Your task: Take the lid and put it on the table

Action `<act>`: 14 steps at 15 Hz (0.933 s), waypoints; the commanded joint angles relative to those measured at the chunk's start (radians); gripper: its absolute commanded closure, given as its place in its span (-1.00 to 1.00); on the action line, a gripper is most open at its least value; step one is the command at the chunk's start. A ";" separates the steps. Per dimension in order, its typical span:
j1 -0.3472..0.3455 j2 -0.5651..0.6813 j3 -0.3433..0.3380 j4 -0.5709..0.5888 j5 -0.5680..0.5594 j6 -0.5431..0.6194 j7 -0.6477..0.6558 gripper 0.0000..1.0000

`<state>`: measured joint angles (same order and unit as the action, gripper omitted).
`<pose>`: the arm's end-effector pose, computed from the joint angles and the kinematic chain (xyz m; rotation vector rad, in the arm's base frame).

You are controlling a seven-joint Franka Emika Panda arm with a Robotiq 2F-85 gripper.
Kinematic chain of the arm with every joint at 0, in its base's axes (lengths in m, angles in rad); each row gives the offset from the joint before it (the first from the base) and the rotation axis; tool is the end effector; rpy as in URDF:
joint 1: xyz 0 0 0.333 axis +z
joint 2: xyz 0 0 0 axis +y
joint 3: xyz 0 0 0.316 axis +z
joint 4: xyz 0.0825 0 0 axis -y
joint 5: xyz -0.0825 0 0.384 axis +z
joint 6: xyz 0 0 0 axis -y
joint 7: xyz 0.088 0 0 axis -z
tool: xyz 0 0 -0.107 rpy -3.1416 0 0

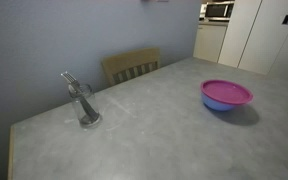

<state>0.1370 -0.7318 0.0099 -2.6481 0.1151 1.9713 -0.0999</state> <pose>0.3287 0.0562 0.4691 -3.0232 -0.3071 -0.0803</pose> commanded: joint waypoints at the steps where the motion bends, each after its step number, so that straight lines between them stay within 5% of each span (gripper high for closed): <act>1: -0.007 0.000 0.006 0.002 0.004 -0.003 -0.003 -1.00; 14: -0.014 0.070 -0.018 0.056 0.022 0.053 -0.007 -1.00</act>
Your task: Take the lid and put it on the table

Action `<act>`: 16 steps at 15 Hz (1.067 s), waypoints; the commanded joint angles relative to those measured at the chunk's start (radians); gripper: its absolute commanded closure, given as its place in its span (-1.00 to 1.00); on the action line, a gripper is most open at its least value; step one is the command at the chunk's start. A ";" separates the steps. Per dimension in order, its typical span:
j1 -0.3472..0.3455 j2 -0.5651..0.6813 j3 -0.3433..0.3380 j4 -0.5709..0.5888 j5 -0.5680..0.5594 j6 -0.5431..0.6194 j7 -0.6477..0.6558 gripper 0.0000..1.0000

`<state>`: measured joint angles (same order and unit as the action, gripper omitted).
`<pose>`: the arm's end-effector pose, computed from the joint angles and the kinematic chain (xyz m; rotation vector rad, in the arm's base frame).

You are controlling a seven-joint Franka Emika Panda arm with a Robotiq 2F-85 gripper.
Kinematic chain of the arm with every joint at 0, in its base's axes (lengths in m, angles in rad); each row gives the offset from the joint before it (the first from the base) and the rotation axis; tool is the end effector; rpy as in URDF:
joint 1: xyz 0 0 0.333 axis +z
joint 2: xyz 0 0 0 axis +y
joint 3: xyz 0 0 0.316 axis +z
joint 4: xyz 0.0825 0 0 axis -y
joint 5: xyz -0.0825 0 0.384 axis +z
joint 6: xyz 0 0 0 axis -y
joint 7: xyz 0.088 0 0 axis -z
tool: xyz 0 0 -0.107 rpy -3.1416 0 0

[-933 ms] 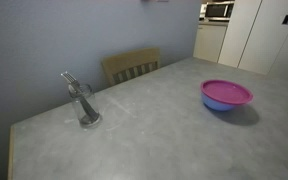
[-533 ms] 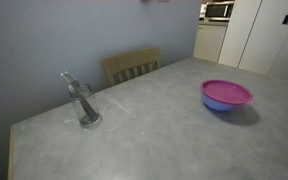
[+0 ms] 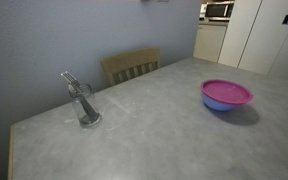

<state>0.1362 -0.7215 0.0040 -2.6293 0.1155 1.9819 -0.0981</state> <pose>0.3344 0.0546 0.4758 -3.0188 -0.2955 -0.1092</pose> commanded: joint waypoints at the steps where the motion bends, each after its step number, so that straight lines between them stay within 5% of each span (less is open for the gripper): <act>1: -0.013 0.075 -0.020 0.047 0.026 0.061 -0.015 -1.00; 16: -0.061 0.367 -0.149 0.182 0.011 0.387 -0.152 -1.00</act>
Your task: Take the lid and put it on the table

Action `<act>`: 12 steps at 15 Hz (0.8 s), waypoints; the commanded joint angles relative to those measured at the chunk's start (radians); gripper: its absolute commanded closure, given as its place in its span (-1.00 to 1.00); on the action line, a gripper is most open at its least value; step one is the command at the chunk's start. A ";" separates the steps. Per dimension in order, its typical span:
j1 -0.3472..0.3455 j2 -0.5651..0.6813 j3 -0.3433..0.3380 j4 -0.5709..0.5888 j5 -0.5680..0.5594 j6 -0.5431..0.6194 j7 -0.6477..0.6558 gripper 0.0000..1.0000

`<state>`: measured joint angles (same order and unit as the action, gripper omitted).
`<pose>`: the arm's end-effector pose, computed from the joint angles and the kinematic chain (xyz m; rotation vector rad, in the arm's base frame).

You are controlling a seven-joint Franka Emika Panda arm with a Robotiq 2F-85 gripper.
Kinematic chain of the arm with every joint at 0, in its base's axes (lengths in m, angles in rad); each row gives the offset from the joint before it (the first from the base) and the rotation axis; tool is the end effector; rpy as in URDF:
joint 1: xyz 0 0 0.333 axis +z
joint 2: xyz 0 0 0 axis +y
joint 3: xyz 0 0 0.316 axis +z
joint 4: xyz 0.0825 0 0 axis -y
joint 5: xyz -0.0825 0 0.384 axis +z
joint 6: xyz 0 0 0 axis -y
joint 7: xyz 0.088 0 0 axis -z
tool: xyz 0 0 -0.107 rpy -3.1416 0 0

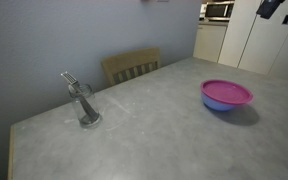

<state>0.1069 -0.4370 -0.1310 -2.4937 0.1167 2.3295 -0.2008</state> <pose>0.4331 -0.0106 0.4671 -2.9866 -0.1681 -0.4247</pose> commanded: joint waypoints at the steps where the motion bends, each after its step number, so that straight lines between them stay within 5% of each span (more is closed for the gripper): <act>1: -0.040 0.102 -0.020 0.054 0.010 0.054 -0.053 -1.00; 12: -0.117 0.269 -0.065 0.074 0.036 0.112 -0.074 -1.00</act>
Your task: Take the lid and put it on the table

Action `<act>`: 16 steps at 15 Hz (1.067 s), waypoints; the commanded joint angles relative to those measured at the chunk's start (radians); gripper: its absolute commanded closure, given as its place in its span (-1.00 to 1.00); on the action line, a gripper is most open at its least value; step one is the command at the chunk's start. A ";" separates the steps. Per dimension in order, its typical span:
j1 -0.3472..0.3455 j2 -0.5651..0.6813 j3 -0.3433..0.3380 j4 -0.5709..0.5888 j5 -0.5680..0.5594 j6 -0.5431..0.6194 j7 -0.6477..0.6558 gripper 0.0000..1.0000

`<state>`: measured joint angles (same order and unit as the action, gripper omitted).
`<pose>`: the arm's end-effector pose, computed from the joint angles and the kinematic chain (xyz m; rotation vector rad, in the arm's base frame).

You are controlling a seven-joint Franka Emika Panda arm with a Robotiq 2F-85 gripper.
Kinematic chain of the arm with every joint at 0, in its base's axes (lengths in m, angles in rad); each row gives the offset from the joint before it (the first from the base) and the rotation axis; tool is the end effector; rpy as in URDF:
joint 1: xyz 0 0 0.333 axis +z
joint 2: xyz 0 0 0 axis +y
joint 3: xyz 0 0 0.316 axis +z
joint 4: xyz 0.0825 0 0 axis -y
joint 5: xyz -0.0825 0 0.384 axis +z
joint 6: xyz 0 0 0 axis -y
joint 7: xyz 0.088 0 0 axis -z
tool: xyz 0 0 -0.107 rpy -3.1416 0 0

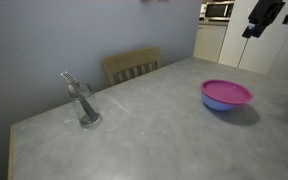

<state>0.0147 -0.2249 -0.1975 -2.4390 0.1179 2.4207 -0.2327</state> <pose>0.4671 -0.0867 0.4064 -3.0360 0.0463 -0.3397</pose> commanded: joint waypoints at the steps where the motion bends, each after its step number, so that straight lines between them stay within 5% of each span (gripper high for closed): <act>1: -0.029 0.068 0.001 0.022 0.035 0.019 -0.047 -1.00; 16: -0.054 0.084 0.046 0.009 -0.044 0.030 0.009 -1.00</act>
<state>-0.0116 -0.1716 -0.1727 -2.4361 0.1024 2.4336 -0.2389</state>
